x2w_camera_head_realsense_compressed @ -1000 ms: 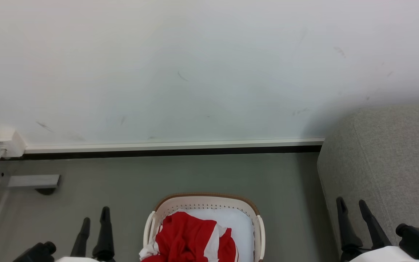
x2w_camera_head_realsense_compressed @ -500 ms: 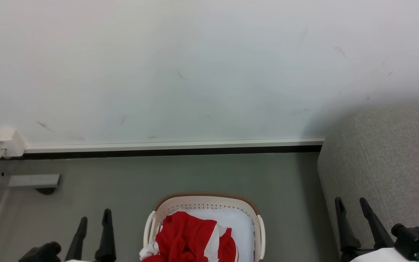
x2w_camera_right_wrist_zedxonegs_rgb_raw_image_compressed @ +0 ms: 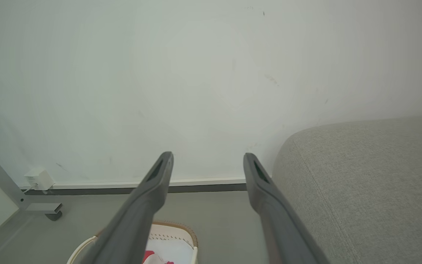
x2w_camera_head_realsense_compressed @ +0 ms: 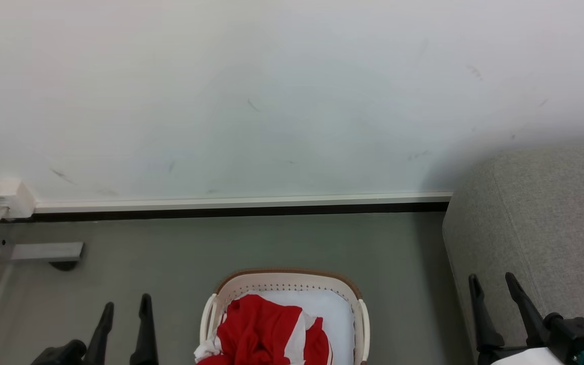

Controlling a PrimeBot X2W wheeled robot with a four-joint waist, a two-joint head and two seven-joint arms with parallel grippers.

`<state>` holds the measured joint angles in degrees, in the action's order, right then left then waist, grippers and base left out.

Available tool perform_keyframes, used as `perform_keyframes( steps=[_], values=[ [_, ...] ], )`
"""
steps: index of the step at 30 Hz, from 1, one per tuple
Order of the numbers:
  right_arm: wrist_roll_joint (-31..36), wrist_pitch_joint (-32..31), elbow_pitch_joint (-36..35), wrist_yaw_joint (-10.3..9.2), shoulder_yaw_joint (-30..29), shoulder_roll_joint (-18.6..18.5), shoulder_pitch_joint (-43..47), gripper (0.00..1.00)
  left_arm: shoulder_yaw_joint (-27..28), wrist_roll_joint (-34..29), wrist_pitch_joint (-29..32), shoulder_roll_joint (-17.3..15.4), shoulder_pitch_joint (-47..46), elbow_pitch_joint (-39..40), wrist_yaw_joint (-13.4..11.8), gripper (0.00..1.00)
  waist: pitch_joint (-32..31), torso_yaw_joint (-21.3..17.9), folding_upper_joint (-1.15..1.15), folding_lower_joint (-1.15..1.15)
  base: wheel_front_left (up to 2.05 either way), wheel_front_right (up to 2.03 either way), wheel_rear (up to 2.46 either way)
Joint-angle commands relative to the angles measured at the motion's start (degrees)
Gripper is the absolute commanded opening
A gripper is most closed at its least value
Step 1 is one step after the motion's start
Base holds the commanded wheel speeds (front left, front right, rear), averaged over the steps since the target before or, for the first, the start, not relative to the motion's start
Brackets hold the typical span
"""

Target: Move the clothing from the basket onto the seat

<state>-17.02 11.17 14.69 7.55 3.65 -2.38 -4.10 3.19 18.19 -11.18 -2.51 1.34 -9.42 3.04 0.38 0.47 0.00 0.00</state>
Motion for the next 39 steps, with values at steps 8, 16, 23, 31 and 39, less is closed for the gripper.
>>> perform_keyframes(
  steps=[8,16,23,31,39],
  values=[
    [1.46,1.34,0.43,-0.09,-0.83,-0.62,-0.08,1.00,0.72,-5.09,-1.32,-0.53,0.61,-0.54,0.37,1.00,0.29,0.07,0.00,0.00,0.00,0.00,0.00],
    [3.08,2.24,1.63,-0.10,-1.43,-0.65,0.24,1.00,1.35,-8.10,-2.38,-0.55,0.96,-1.19,0.70,1.00,0.41,0.05,0.00,0.00,0.00,0.00,0.00],
    [4.87,3.05,2.22,-0.11,-1.22,-0.67,0.03,1.00,1.43,-10.97,-3.01,-0.55,1.23,-1.00,0.77,1.00,0.45,-0.13,0.00,0.00,0.00,0.00,0.00],
    [7.77,3.75,2.50,-0.12,-1.05,-0.69,-0.21,1.00,1.51,-14.20,-3.73,-0.57,1.24,-1.14,0.71,1.00,0.69,-0.28,0.00,0.00,0.00,0.00,0.00],
    [4.81,4.09,3.74,-0.12,-1.75,-0.67,0.13,1.00,1.30,-13.39,-4.00,-0.56,1.40,-2.31,0.86,1.00,0.83,-0.32,0.00,0.00,0.00,0.00,0.00]
  ],
)
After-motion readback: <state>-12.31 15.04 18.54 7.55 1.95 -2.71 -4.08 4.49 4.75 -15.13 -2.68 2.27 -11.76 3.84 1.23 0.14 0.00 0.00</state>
